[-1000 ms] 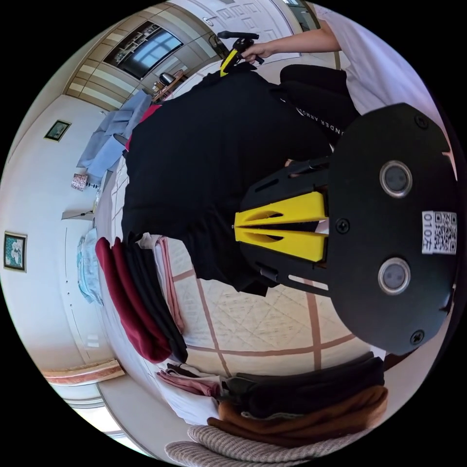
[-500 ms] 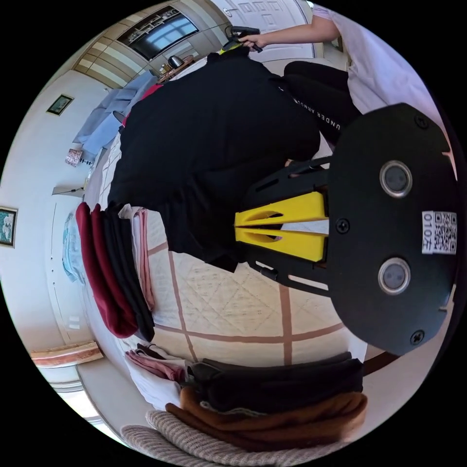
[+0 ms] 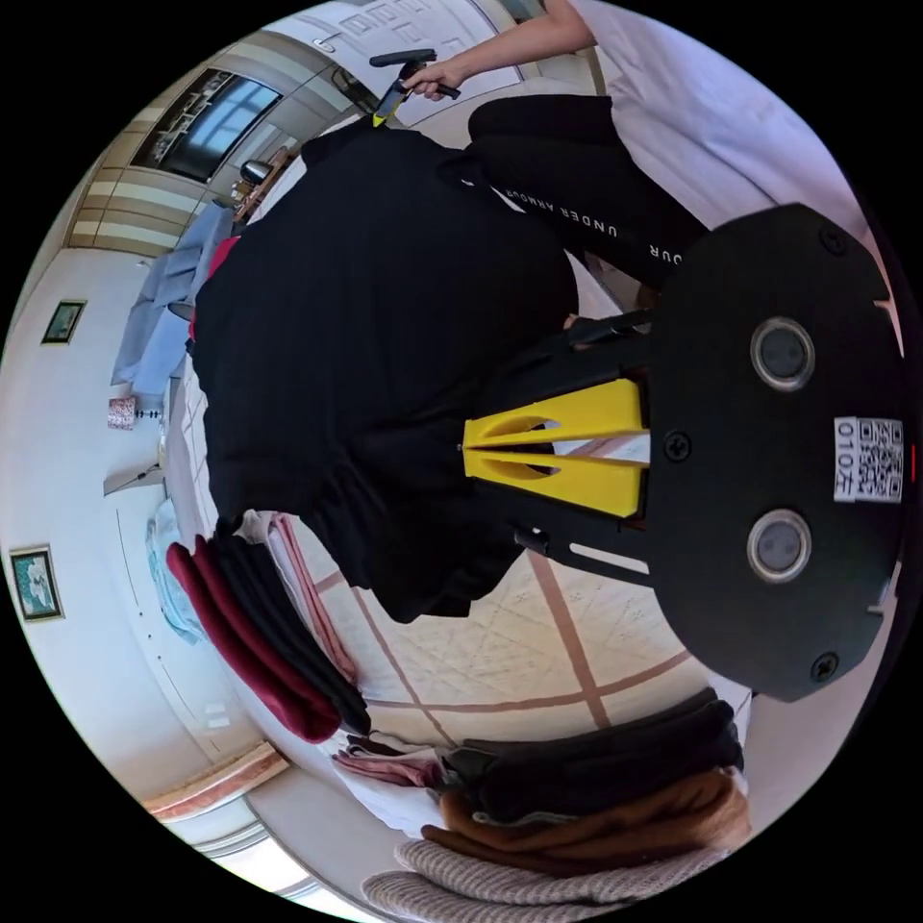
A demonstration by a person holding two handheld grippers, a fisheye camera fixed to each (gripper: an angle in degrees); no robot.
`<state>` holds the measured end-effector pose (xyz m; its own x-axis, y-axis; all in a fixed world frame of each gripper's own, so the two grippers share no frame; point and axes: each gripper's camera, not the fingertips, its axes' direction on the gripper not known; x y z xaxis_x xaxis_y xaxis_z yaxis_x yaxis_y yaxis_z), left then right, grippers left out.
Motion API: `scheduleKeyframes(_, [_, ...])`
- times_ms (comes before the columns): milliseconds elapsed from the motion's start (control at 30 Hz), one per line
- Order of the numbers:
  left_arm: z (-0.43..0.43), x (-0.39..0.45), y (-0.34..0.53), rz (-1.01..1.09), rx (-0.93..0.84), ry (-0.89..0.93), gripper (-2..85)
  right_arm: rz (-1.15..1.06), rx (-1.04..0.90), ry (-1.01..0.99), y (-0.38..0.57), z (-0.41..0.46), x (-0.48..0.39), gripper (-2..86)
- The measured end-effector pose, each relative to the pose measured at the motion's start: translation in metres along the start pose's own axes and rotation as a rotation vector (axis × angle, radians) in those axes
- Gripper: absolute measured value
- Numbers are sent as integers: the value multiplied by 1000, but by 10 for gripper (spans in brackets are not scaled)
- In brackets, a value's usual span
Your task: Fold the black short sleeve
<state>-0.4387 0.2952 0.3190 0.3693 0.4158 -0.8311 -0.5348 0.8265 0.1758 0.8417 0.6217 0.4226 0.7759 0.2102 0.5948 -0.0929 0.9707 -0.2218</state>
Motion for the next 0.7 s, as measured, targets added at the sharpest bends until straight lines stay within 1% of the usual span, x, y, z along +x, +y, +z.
scheduleKeyframes(67, [2, -16, 4, -63, 0, 30, -2, -7, 80, 60, -5, -14, -1, 47])
scheduleKeyframes(100, [3, -19, 5, -74, -4, 34, -2, 19, 74, 41, -12, -19, 7, 46])
scheduleKeyframes(200, [4, -32, 11, -102, -12, 58, -1, 97, -42, 1, -29, -3, 31, 51])
scheduleKeyframes(267, [4, -37, 15, -116, -1, 73, -1, 151, -60, 14, -27, 3, 41, 56])
scheduleKeyframes(300, [3, -37, 17, -115, 3, 69, -1, 187, -7, 15, -19, -4, 43, 57])
scheduleKeyframes(367, [-13, -28, 25, -71, 42, -19, -1, 189, 98, 9, 0, -18, 32, 57])
scheduleKeyframes(400, [-19, -24, 28, -46, 60, -43, -1, 136, 132, 17, 14, -21, 14, 56])
scheduleKeyframes(467, [-35, -5, 36, 91, 110, -85, -1, 17, 123, 19, 34, -13, -20, 60])
scheduleKeyframes(500, [-38, 0, 37, 119, 117, -85, -1, -62, 113, 10, 47, -5, -46, 60])
scheduleKeyframes(533, [-41, 6, 38, 163, 133, -74, -1, -105, 113, 1, 54, -1, -60, 60])
scheduleKeyframes(600, [-43, 15, 36, 232, 168, -9, -1, -249, 113, -31, 79, 19, -115, 58])
scheduleKeyframes(633, [-41, 20, 34, 283, 183, 45, -1, -286, 111, -36, 85, 25, -130, 57])
scheduleKeyframes(700, [-30, 30, 29, 345, 159, 86, -1, -440, 50, -38, 102, 54, -182, 55])
